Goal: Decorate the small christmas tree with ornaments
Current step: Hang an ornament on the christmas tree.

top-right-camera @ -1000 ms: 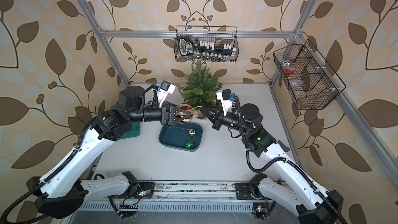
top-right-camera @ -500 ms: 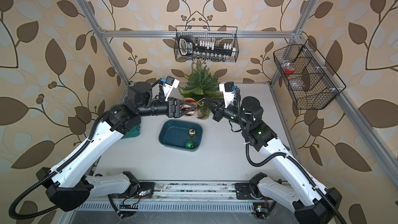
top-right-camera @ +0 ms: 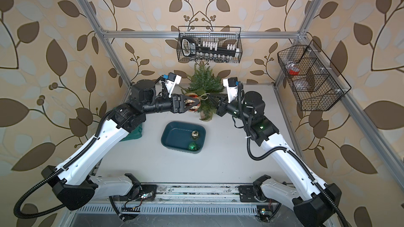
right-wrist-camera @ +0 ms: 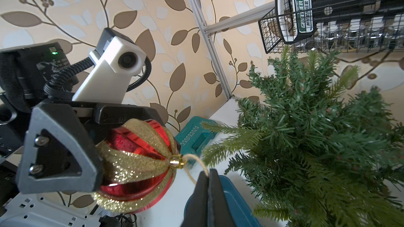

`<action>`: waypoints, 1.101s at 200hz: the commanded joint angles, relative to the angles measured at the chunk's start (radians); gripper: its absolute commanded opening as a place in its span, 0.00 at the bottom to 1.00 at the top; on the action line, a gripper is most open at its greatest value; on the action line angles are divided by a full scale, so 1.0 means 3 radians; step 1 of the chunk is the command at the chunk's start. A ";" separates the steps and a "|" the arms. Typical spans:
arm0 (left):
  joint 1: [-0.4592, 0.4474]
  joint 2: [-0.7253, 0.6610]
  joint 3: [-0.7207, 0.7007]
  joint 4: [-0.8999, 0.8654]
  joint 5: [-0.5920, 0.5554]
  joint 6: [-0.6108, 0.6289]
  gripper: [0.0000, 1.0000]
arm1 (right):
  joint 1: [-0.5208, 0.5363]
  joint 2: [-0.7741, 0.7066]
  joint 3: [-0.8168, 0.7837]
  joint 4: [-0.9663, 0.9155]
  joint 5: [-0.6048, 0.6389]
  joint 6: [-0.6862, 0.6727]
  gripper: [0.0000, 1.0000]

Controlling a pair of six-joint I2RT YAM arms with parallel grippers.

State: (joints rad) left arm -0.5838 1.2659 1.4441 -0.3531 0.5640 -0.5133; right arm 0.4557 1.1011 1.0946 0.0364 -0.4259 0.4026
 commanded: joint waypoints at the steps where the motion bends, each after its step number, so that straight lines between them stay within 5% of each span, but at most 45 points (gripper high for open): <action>1: 0.0044 -0.0012 0.0130 0.0247 0.0002 -0.0039 0.67 | -0.0014 0.0031 0.0114 -0.0014 -0.0028 -0.0017 0.00; 220: 0.0268 -0.0032 -0.0316 0.0435 -0.0070 -0.0242 0.70 | -0.0072 0.0413 0.0285 -0.0019 -0.0087 0.0130 0.00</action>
State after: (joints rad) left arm -0.5152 1.3014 1.3659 -0.2703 0.5495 -0.5690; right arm 0.4370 1.2057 1.1347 0.0399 -0.4286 0.4301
